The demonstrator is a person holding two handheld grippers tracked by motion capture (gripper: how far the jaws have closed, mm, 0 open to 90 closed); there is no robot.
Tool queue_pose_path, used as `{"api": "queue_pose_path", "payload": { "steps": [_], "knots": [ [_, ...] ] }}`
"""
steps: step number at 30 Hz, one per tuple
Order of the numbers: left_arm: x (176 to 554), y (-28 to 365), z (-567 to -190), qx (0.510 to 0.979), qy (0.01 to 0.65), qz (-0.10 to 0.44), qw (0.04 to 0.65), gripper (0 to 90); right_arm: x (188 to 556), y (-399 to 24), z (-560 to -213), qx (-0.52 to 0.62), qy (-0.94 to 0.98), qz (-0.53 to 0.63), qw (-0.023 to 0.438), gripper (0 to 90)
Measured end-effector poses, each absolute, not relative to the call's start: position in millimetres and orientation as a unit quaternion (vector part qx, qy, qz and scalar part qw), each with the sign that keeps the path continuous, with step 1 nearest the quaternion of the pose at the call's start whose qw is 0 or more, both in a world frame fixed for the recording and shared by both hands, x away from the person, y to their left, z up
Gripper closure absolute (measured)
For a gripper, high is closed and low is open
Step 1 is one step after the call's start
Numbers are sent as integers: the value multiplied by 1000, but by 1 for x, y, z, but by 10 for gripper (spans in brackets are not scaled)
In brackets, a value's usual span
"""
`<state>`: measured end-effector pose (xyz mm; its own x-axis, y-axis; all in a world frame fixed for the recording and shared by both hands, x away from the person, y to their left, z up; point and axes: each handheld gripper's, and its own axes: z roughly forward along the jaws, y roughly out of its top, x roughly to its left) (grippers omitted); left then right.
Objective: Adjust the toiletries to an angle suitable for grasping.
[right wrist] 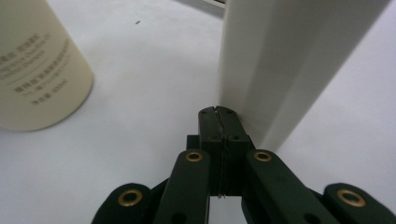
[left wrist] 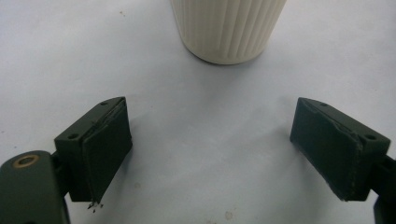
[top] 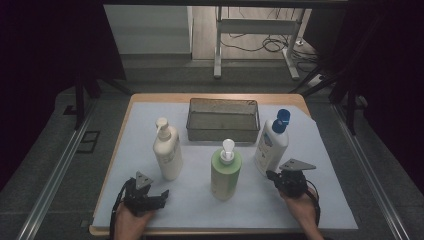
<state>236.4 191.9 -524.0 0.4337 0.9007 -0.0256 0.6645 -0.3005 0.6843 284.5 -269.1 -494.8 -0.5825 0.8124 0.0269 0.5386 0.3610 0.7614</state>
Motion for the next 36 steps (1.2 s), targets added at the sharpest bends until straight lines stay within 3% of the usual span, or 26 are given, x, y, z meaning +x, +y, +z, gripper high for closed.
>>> {"api": "queue_pose_path", "payload": {
  "steps": [13,25,36],
  "knots": [
    [236,192,-524,785,499,186,318,123,289,-275,-496,429,801,374,186,894],
    [236,192,-524,785,499,186,318,123,280,-272,-490,419,804,384,177,783],
    [236,192,-524,784,498,186,319,123,272,-286,-475,440,784,394,192,584]
  ]
}}
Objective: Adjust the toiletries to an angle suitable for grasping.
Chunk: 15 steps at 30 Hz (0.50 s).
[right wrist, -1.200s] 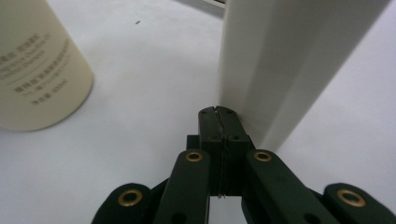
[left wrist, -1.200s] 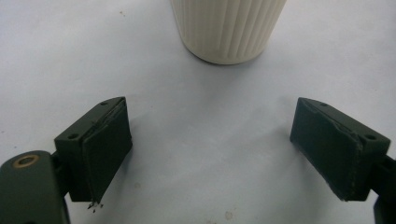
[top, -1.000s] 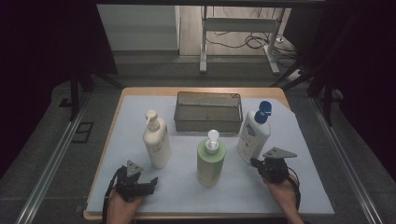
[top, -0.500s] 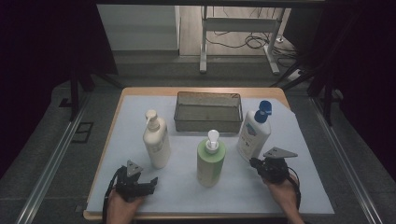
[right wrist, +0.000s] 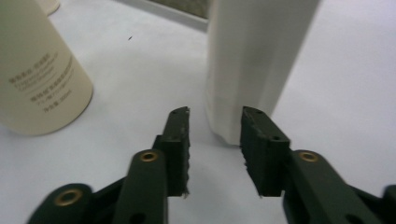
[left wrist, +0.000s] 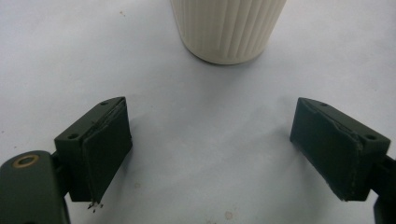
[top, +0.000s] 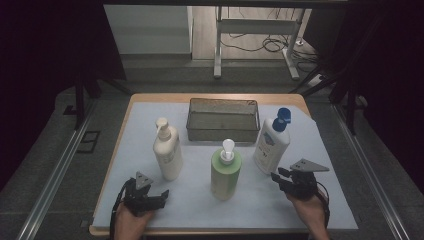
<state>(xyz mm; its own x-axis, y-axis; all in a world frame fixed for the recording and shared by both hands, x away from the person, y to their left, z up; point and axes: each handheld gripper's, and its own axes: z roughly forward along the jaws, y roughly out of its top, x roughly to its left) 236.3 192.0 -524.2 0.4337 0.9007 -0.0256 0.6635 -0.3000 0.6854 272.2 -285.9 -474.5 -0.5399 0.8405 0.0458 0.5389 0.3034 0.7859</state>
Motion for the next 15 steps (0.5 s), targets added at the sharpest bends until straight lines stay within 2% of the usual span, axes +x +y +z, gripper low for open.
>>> {"api": "queue_pose_path", "payload": {
  "steps": [7,8,15],
  "knots": [
    [236,192,-524,784,499,186,319,123,274,-287,-463,445,780,391,201,472],
    [236,192,-524,784,498,186,319,123,276,-287,-459,449,778,390,202,430],
    [236,192,-524,784,498,186,319,123,284,-286,-443,452,775,393,203,358]
  ]
}}
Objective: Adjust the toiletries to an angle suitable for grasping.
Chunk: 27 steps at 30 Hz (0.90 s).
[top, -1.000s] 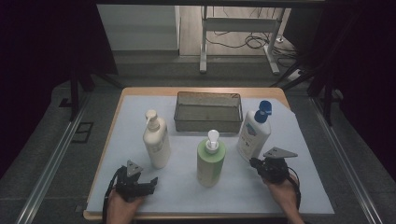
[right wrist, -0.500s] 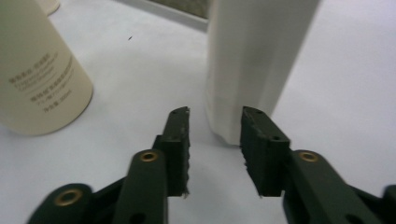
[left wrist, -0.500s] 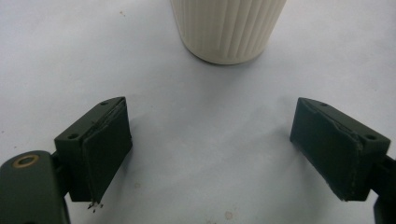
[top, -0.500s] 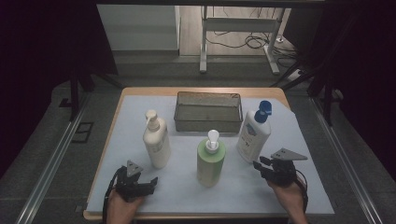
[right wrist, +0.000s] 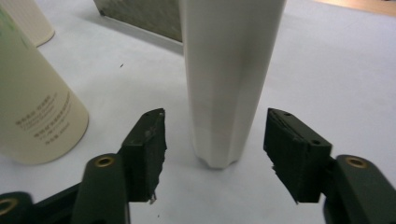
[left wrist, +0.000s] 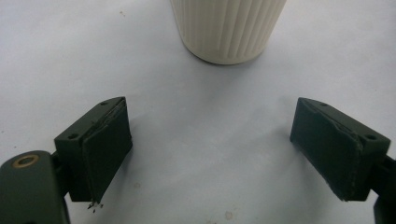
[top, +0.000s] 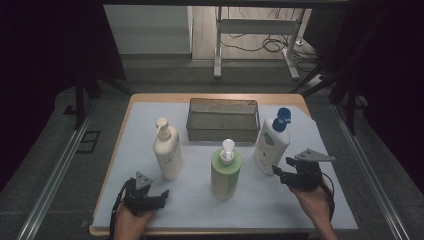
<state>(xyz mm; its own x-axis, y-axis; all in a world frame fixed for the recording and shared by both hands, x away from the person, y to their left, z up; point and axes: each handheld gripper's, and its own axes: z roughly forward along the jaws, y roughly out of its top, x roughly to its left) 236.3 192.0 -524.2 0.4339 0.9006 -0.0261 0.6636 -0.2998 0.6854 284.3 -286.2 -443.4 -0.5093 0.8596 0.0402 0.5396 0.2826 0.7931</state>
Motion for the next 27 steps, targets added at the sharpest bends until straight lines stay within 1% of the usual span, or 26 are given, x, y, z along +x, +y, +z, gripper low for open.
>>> {"api": "queue_pose_path", "payload": {
  "steps": [6,13,27],
  "knots": [
    [236,192,-524,784,499,186,319,123,293,-281,-434,451,777,388,207,310],
    [236,192,-524,785,498,186,318,123,306,-275,-429,459,774,384,207,274],
    [236,192,-524,785,498,186,318,123,326,-262,-421,464,767,385,220,273]
  ]
}}
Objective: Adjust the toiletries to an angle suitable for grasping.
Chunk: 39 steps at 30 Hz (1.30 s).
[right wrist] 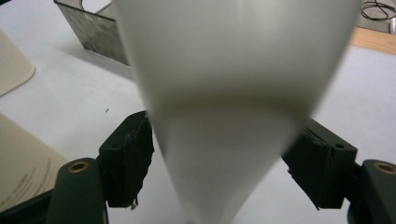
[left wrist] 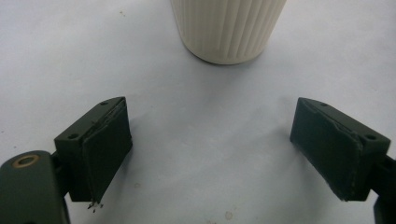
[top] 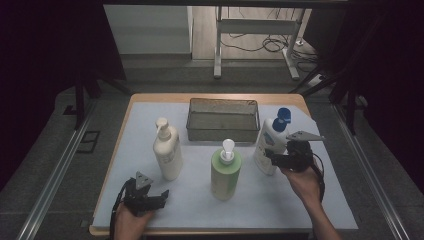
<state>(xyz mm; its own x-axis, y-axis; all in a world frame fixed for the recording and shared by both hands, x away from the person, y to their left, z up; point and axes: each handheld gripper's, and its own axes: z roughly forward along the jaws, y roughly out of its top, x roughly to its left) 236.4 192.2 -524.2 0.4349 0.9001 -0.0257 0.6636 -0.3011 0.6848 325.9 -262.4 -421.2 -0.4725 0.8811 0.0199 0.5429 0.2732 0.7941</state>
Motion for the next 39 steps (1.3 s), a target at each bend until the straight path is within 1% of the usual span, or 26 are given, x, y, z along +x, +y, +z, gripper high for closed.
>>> {"api": "queue_pose_path", "payload": {
  "steps": [11,13,15,18,26,33,39],
  "knots": [
    [236,192,-524,785,498,186,318,123,336,-252,-420,458,767,379,241,313],
    [236,192,-524,785,498,186,318,123,338,-249,-422,456,767,379,246,335],
    [236,192,-524,785,498,186,318,123,338,-248,-422,456,766,379,248,337],
    [236,192,-524,785,498,186,318,123,339,-247,-423,456,763,380,257,372],
    [236,192,-524,785,498,185,318,123,337,-250,-423,457,760,389,250,393],
    [236,192,-524,785,498,185,318,123,334,-249,-422,449,762,391,254,398],
    [236,192,-524,785,498,186,318,123,329,-253,-418,452,760,402,238,401]
  ]
}}
